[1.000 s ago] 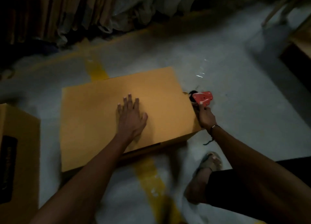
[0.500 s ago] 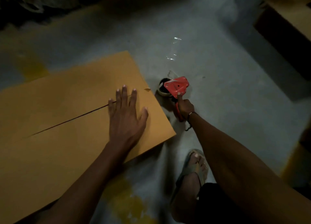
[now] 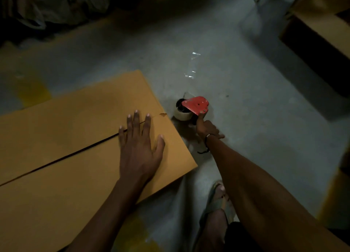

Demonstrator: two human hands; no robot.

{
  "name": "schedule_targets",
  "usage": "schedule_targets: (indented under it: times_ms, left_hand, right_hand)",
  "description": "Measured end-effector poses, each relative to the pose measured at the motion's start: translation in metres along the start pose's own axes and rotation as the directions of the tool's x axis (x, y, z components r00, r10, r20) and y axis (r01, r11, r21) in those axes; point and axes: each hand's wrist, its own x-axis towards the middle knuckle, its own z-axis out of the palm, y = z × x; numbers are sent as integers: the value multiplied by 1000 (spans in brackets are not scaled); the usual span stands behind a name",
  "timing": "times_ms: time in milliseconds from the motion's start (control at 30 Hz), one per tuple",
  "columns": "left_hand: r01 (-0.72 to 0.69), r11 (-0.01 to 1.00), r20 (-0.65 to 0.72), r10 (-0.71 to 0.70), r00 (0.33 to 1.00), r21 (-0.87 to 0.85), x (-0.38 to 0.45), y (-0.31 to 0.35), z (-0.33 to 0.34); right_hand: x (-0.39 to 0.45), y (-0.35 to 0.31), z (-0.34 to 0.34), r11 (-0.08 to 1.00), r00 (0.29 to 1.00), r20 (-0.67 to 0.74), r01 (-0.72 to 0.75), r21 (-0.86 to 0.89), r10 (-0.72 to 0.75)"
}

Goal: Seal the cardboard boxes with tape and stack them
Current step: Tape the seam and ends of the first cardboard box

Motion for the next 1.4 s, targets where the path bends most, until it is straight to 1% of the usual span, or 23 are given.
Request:
schedule_targets:
  times_ms: [100,233,333,400,433,467,533,600,667,733,767,800,867,900,967,1000,1033,1067,1100,1167,1233,1300,1400]
  left_hand:
    - [-6,1000,31,5,1000,17,0,2,-2]
    - [-34,999,122,34,992,-5,-12,5,-19]
    - [-50,998,282,36,959,41,-32,5,-41]
    - [-56,994,399,15,917,90,-43,-1,-60]
    - [-51,996,461,15,887,67,-46,-3,-71]
    - [-39,999,503,33,864,0,-51,-5,-87]
    - [33,988,496,48,867,-153,-64,-7,-124]
    - [135,961,420,-22,907,-241,-77,-12,-161]
    - [260,900,341,-136,930,-349,-93,-22,-202]
    - [392,771,327,-251,911,-501,-112,-35,-239]
    - [457,668,350,-300,888,-587,-121,-40,-253]
    - [518,533,386,-346,855,-669,-133,-46,-267]
    - [580,212,465,-415,782,-787,-158,-56,-289]
    - [575,38,503,-441,743,-817,-171,-62,-296]
    - [495,-306,582,-428,691,-813,-188,-75,-303]
    - [431,-448,605,-384,698,-783,-195,-82,-307]
    - [371,-551,605,-335,722,-748,-200,-86,-311]
    - [325,-614,591,-295,751,-720,-206,-89,-315]
    - [291,-649,571,-271,775,-703,-210,-86,-320]
    - [191,-687,513,-300,804,-701,-218,-82,-330]
    - [129,-670,466,-352,811,-731,-225,-83,-334]
    - [108,-659,452,-378,808,-744,-234,-86,-336]
    - [101,-710,482,-359,799,-697,-246,-90,-337]
  right_hand:
    - [-22,3,-23,995,995,-67,65,-72,-70]
    - [-74,-12,-69,982,974,-130,180,-59,-186]
    - [-111,-29,-114,956,941,-181,268,-115,-286]
    - [-138,-43,-146,921,904,-197,349,-173,-379]
    - [-150,-50,-159,901,886,-194,383,-202,-421]
    - [-164,-57,-171,881,869,-182,420,-220,-460]
    - [-196,-69,-187,837,834,-130,504,-212,-536]
    - [-231,-81,-191,799,801,-47,588,-122,-597]
    - [-275,-89,-188,749,747,57,662,15,-662]
    - [-320,-93,-178,704,687,156,692,157,-710]
    - [-339,-94,-173,686,655,203,694,219,-728]
    - [-359,-96,-167,665,617,249,695,274,-747]
    - [-394,-99,-153,634,543,328,680,370,-773]
    - [-409,-100,-145,622,506,363,668,410,-782]
    - [-432,-103,-129,610,447,420,642,464,-790]
    - [-441,-104,-121,609,423,445,628,484,-790]
    - [-450,-104,-115,610,402,467,617,497,-787]
    - [-458,-103,-109,608,384,483,614,503,-787]
    - [-463,-103,-107,603,371,489,620,501,-789]
    - [-474,-102,-101,587,338,503,633,504,-796]
    - [-482,-100,-96,598,309,537,604,526,-785]
    - [-490,-99,-93,627,290,581,559,542,-760]
    - [-502,-99,-92,654,269,624,531,539,-733]
